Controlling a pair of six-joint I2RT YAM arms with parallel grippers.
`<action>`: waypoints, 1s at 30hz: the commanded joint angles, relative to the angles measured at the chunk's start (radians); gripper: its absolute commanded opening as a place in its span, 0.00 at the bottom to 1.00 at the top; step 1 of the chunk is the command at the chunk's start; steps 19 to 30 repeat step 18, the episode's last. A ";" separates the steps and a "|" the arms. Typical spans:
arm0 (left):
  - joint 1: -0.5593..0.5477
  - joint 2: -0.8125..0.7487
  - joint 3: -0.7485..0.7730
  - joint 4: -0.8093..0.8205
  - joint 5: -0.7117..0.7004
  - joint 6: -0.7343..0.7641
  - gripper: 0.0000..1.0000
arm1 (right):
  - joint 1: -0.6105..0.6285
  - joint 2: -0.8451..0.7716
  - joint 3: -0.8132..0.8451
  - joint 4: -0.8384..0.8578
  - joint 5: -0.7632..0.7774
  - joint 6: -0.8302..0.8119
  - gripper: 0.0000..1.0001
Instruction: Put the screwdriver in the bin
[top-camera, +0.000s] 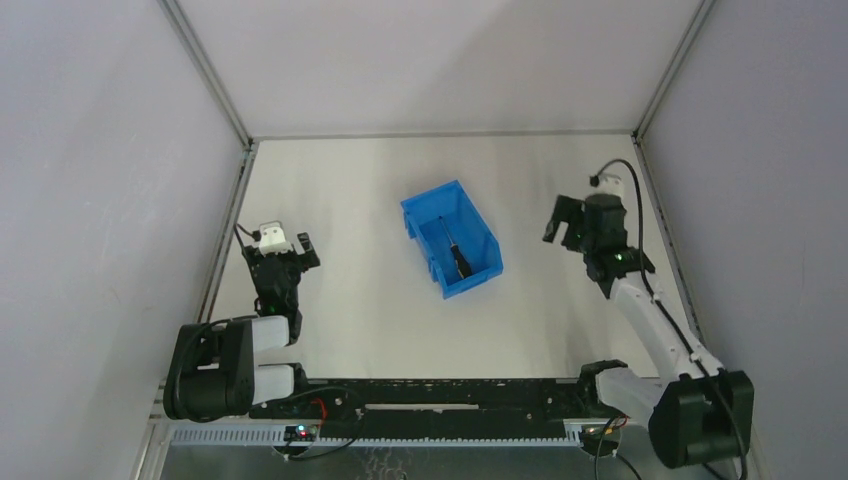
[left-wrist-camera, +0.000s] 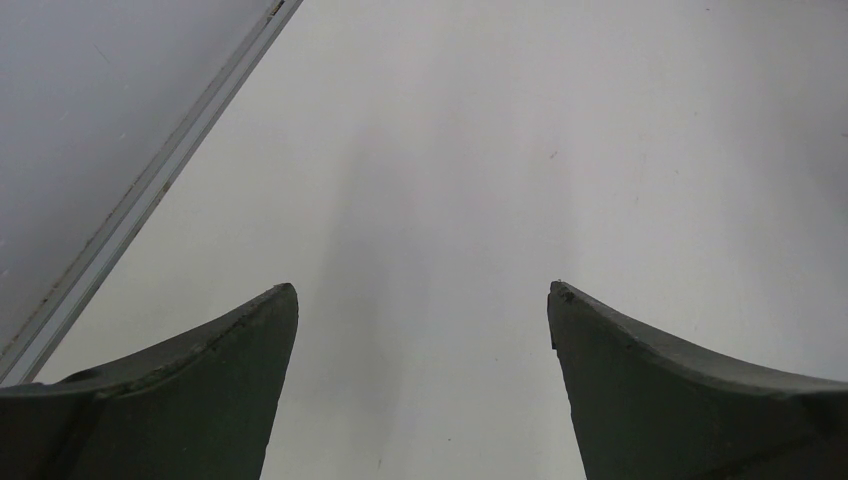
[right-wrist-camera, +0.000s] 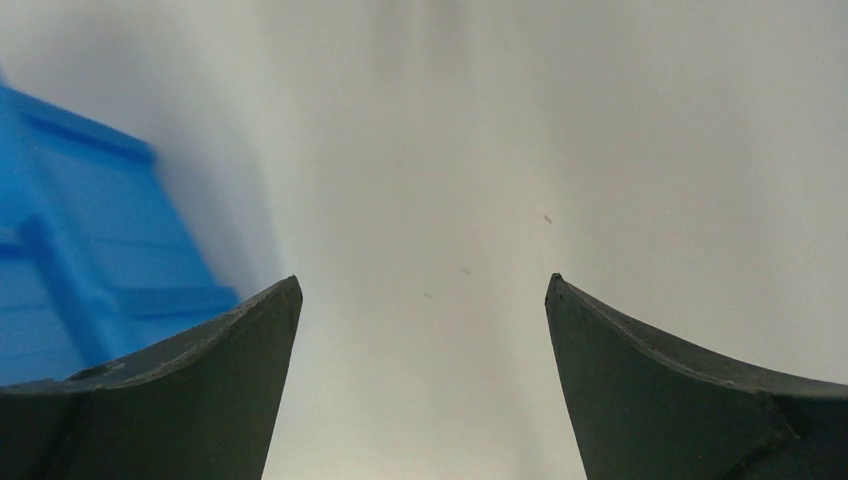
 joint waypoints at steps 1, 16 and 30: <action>-0.004 -0.016 0.045 0.066 -0.011 0.019 1.00 | -0.109 -0.110 -0.133 0.174 -0.082 -0.013 1.00; -0.004 -0.016 0.045 0.066 -0.011 0.020 1.00 | -0.131 -0.097 -0.236 0.263 -0.046 -0.036 0.99; -0.004 -0.017 0.046 0.066 -0.011 0.020 1.00 | -0.131 -0.101 -0.236 0.267 -0.044 -0.031 0.99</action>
